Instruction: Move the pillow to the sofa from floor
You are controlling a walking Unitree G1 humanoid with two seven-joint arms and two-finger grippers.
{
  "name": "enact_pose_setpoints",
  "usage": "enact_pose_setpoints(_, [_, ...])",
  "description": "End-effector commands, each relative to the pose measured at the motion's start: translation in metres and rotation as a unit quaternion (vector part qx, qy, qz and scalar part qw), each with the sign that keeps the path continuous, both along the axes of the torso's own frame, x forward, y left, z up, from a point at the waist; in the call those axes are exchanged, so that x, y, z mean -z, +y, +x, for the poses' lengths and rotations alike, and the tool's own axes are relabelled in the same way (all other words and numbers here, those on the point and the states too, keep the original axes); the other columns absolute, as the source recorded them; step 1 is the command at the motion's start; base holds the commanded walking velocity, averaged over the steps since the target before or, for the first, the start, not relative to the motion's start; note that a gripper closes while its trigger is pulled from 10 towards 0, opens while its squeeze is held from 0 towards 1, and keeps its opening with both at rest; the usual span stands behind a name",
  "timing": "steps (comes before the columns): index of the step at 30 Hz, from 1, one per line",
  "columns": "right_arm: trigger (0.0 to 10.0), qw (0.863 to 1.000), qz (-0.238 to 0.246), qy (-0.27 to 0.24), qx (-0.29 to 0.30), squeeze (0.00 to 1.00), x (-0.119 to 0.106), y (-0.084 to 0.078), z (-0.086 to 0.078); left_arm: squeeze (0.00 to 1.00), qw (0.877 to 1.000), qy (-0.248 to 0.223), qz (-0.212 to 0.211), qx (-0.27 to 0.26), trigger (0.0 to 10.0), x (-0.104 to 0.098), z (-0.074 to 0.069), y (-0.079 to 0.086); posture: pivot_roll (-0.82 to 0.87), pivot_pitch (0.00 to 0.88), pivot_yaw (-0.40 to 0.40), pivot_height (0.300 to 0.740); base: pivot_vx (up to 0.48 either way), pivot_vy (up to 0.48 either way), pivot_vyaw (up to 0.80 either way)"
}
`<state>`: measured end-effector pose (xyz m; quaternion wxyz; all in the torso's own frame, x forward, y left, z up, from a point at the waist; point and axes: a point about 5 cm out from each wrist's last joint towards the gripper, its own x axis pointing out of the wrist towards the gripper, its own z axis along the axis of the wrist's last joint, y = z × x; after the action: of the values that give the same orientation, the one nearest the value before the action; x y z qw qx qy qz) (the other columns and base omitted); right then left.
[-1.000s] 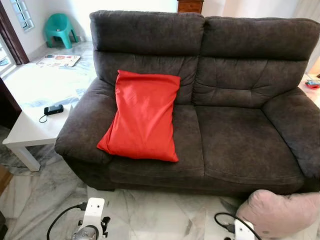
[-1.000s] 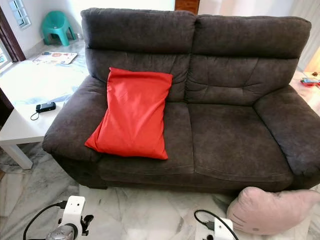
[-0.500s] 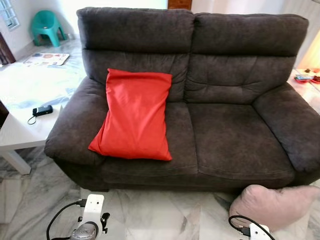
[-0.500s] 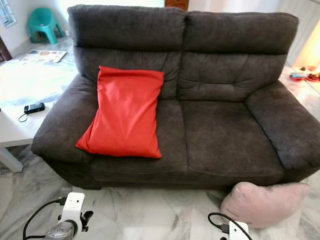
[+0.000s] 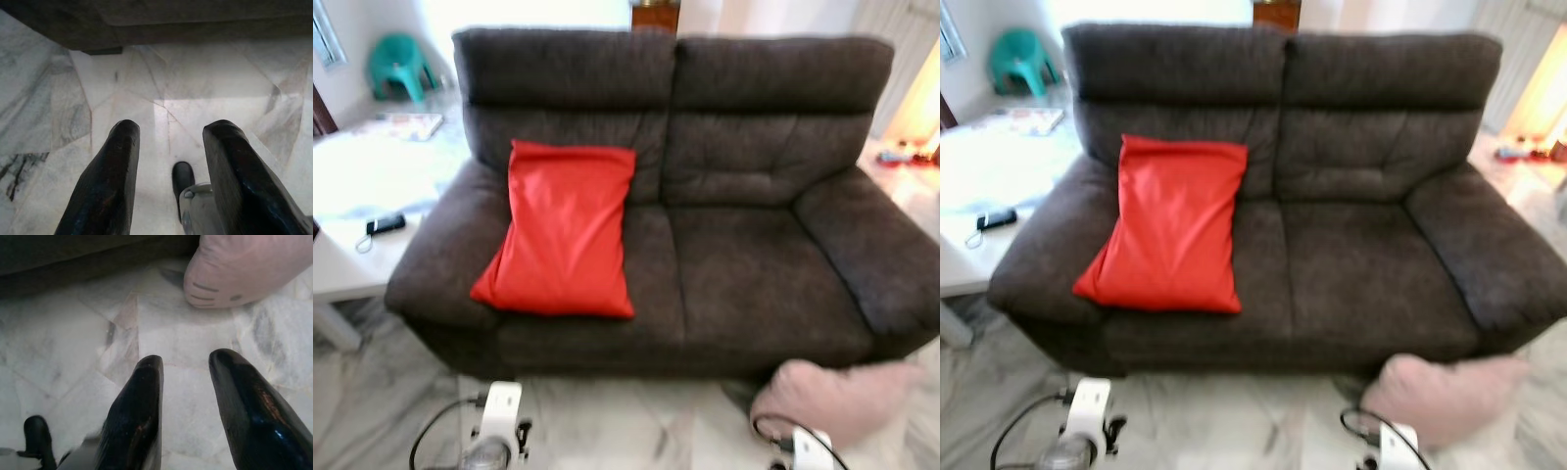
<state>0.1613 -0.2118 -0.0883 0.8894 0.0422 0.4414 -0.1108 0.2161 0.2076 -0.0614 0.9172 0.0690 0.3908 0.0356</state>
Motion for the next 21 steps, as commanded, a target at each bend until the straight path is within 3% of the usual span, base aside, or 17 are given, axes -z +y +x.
enact_pose_setpoints(1, [10.0,1.0,-0.01,0.011,0.006,0.0,0.002,-0.005,-0.007,0.0,1.0,0.0,-0.005,0.001,10.0,0.001,0.0,-0.005,0.0,0.0,-0.062,0.74,0.0,-0.289,0.0])
enact_pose_setpoints(9, [10.0,1.0,-0.004,0.014,-0.003,0.0,0.004,0.005,-0.008,0.0,1.0,0.002,-0.004,0.0,10.0,0.001,-0.001,-0.003,0.0,0.0,-0.063,0.74,0.0,-0.29,0.0])
enact_pose_setpoints(21, [10.0,1.0,-0.002,-0.002,-0.02,0.0,-0.001,0.029,0.013,0.0,1.0,0.005,-0.006,0.001,10.0,0.003,-0.003,-0.005,0.0,0.0,-0.066,0.74,0.0,-0.288,0.0])
